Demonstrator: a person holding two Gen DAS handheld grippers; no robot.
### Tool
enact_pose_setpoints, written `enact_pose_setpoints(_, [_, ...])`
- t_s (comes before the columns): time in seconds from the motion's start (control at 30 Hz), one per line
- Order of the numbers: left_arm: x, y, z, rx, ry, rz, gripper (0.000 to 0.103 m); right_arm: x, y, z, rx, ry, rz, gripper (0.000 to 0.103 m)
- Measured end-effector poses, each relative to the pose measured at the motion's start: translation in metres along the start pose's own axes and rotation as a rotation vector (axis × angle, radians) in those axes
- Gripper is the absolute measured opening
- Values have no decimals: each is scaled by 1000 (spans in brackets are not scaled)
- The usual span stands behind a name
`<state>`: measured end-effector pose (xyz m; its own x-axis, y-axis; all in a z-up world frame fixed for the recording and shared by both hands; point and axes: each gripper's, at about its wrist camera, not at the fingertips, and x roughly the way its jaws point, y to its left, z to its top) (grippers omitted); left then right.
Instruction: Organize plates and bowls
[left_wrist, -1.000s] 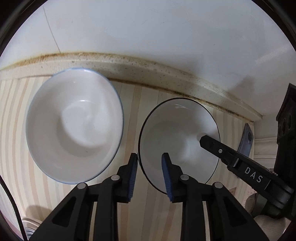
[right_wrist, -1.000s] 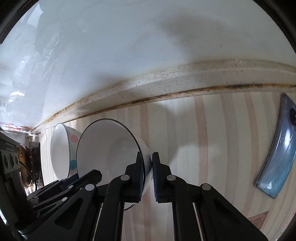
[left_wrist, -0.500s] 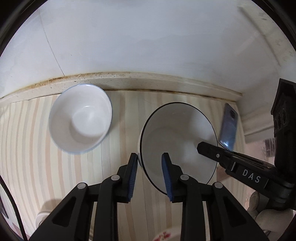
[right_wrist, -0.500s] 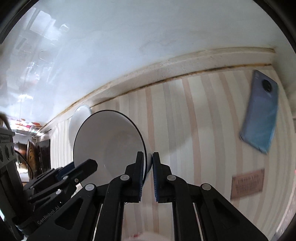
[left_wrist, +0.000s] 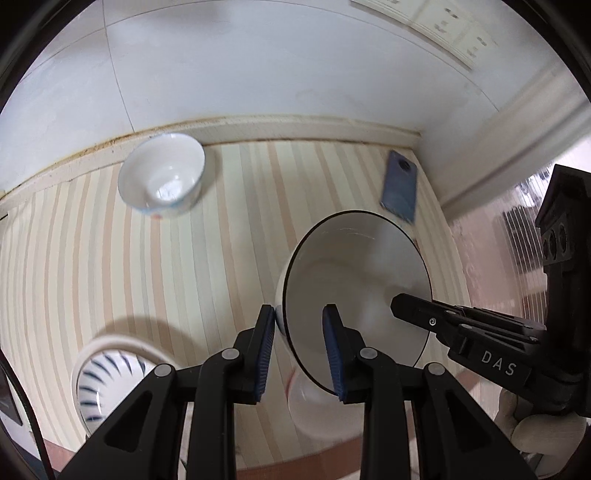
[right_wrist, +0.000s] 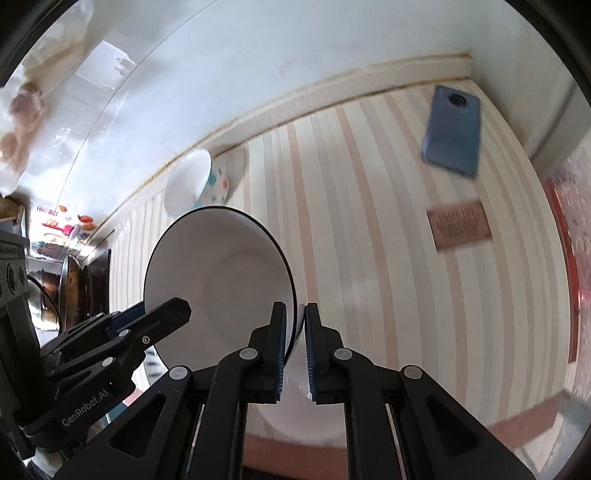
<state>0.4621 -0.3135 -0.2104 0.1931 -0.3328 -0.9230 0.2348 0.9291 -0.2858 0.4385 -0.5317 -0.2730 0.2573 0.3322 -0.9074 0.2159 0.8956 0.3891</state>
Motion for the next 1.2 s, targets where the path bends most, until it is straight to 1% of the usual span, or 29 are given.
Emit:
enact_pose_setpoints(0.17, [-1,-12,-28,34,35,-8,24,-1,-9,-38,16,20,-15,11])
enact_pose_setpoints(0.3, [7,-21,-44,63,73,-8,24,3,-18,-59,28,35,-34,11])
enact_pose_setpoints(0.43, [20,-26,-59,89,111,1,24,10,-28,-69,48,49,-41,12])
enact_pose_setpoints(0.57, [35,-29,-69,106,146,17,24,20,-34,-71,56,71,-52,12])
enact_pose_setpoints(0.77, [50,-29,-76,114,180,39,24,33,-38,-72,58,95,-55,12])
enact_pose_setpoints(1.2, [61,-30,-80,135,186,95,24,50,-36,-71,49,133,-68,13])
